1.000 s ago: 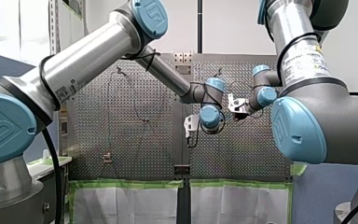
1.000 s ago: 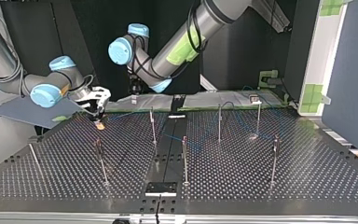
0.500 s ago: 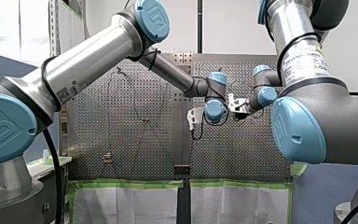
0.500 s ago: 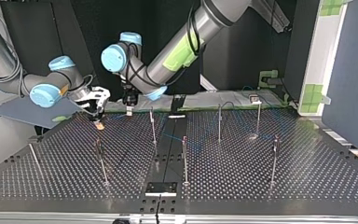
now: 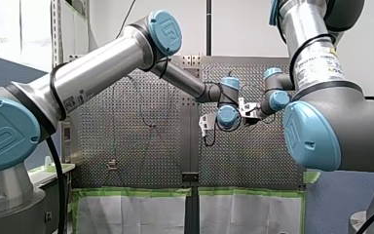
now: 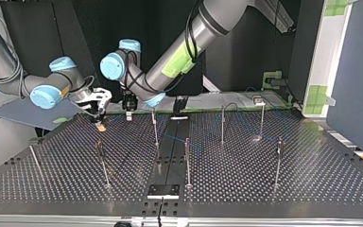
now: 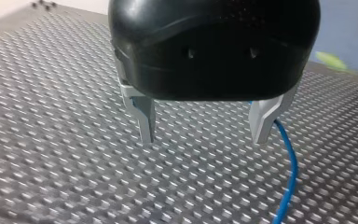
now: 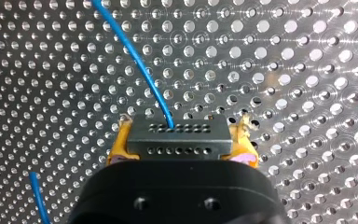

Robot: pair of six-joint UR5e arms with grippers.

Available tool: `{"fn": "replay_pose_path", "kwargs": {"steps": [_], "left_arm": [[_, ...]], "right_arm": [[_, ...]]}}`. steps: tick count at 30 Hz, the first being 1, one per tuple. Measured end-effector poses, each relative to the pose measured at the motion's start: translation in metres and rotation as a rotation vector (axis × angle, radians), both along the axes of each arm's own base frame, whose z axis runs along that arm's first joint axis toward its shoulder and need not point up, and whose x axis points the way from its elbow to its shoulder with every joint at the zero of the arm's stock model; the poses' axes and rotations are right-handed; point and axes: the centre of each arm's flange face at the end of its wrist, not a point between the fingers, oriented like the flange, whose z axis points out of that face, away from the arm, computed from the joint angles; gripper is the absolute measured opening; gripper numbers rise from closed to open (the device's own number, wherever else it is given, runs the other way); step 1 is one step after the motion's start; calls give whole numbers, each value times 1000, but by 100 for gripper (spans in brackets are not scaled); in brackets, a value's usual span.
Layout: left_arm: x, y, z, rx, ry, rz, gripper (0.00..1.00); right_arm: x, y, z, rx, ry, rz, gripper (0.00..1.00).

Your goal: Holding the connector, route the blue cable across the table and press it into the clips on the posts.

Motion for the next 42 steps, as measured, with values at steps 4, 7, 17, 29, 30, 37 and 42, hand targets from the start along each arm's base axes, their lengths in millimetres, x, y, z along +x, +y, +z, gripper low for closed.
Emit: {"fn": "replay_pose_path", "kwargs": {"steps": [4, 7, 17, 29, 30, 37, 42], "left_arm": [[3, 3, -10, 10, 16, 11, 100], [5, 5, -12, 4, 19, 18, 100], [8, 7, -12, -65, 33, 27, 100], [-15, 3, -8, -65, 93, 18, 100], [-18, 3, -9, -61, 97, 17, 100], [-25, 9, 1, -91, 89, 15, 100], [-29, 14, 3, -109, 75, 7, 100]], "right_arm": [[0, 0, 0, -1, 0, 0, 0], [0, 0, 0, -2, -1, 0, 0], [-1, -1, 0, -4, -2, -1, 0], [0, -1, 0, -5, -3, -1, 0], [0, -1, 0, -5, -2, -1, 0], [0, -1, 0, -4, -2, 0, 0], [2, 0, 0, -4, -2, 3, 0]]}}
